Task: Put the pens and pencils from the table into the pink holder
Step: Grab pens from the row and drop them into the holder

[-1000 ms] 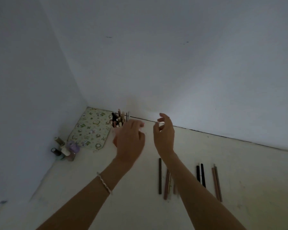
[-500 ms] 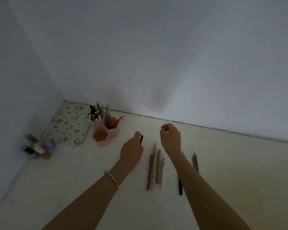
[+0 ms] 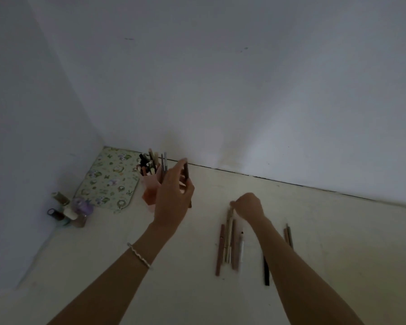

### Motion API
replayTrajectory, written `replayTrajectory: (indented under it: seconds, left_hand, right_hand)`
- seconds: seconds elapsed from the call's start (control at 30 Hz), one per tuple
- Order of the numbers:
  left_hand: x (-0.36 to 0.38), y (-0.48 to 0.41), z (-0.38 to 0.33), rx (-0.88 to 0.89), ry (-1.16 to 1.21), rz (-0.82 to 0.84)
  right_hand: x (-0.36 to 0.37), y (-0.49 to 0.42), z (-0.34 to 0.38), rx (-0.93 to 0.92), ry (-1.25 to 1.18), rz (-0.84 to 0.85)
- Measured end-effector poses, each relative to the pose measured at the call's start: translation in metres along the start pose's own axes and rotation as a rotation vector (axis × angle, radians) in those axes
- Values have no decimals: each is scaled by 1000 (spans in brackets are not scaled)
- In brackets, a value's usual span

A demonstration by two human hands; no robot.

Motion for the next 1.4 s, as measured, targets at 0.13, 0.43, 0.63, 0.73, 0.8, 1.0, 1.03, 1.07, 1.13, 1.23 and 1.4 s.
replayTrajectory:
  seconds: [0.13, 0.43, 0.63, 0.73, 0.8, 1.0, 1.03, 1.07, 1.13, 1.23, 1.4]
  left_hand:
    - [-41, -29, 4, 24, 20, -276]
    - [-42, -45, 25, 278, -729, -126]
    - [-64, -44, 16, 225, -528, -279]
    - [-66, -39, 6, 200, -460, -274]
    - [-63, -33, 0, 179, -433, -255]
    - [-22, 2, -16, 182, -335, -56]
    - [-7, 12, -18, 135, -331, 46]
    - [11, 23, -18, 57, -339, 172]
    - [48, 47, -12, -115, -425, 418]
    - [89, 77, -3, -291, -550, 648]
    - [110, 102, 13, -372, -652, 701]
  right_hand:
    - [-41, -6, 23, -92, -86, -90]
    - [-66, 27, 86, -259, -520, -257]
    - [-64, 60, 133, -405, -839, -479]
    - [-41, 67, 144, -482, -777, -525]
    - [-22, 67, 143, -569, -590, -492]
    - [-24, 54, 105, -483, -564, -575]
    - [-31, 50, 97, -434, -599, -584]
    - [-38, 46, 88, -392, -627, -587]
    - [-48, 41, 73, -342, -649, -588]
    - [-54, 38, 48, -300, -613, -589]
    - [-49, 39, 7, -247, -558, -535]
Point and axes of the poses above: each hand's wrist, its own y-axis away from the middle knuckle, its own x-axis out of the palm, z = x × y, the point moved 3 cm from there along -y, towards the middle knuckle, and after that the axes turned 7 degrees about y, right-handed, at the moved point
